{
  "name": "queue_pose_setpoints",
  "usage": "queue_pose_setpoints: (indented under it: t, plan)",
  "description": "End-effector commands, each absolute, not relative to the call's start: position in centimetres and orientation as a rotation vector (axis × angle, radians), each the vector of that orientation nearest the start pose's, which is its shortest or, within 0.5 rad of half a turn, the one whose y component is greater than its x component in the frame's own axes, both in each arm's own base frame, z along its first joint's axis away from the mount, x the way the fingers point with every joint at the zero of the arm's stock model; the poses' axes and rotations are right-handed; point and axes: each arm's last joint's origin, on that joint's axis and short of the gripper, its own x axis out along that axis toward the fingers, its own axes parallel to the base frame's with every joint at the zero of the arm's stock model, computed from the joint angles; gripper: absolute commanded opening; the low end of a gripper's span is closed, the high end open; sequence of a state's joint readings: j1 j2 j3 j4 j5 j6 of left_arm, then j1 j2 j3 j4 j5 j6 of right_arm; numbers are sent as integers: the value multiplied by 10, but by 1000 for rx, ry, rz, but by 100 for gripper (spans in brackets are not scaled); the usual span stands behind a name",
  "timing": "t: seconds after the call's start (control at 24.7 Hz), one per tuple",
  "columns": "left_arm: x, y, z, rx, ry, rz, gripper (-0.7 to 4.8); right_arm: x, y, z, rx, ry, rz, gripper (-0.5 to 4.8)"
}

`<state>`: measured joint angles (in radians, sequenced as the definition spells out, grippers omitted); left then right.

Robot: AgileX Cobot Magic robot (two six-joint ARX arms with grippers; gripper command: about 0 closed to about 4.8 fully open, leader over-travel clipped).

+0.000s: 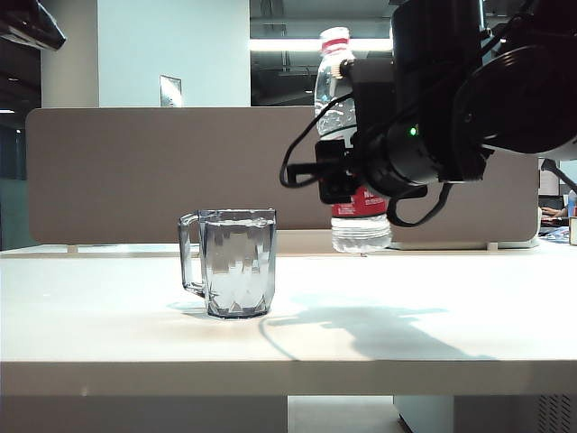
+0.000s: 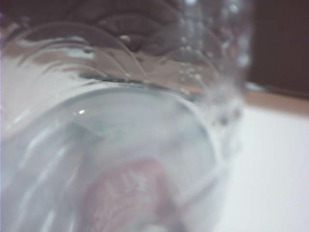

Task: Pick up the mineral water bottle on the table and pour water into the mug until it's full.

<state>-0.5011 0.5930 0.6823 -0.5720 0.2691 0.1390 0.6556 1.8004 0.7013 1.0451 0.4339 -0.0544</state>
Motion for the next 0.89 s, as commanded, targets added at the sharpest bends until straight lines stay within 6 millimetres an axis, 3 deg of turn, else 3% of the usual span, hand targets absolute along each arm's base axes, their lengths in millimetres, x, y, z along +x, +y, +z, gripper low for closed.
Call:
queue_pose_setpoints:
  t: [0.04,0.2,0.49,0.89]
  plan:
    - [105,-67,290,187,421,-794,-5,276,197,170,8,15,238,198]
    - [105,-67,290,187,421,-794,-5,278,197,162,52,39,236,198]
    - [105,-67,290,187,421,-794,-5,282,202,128,46,63,276,198]
    - [105,-67,290,187,421,-794,-5,282,203,120,35,83,294,221]
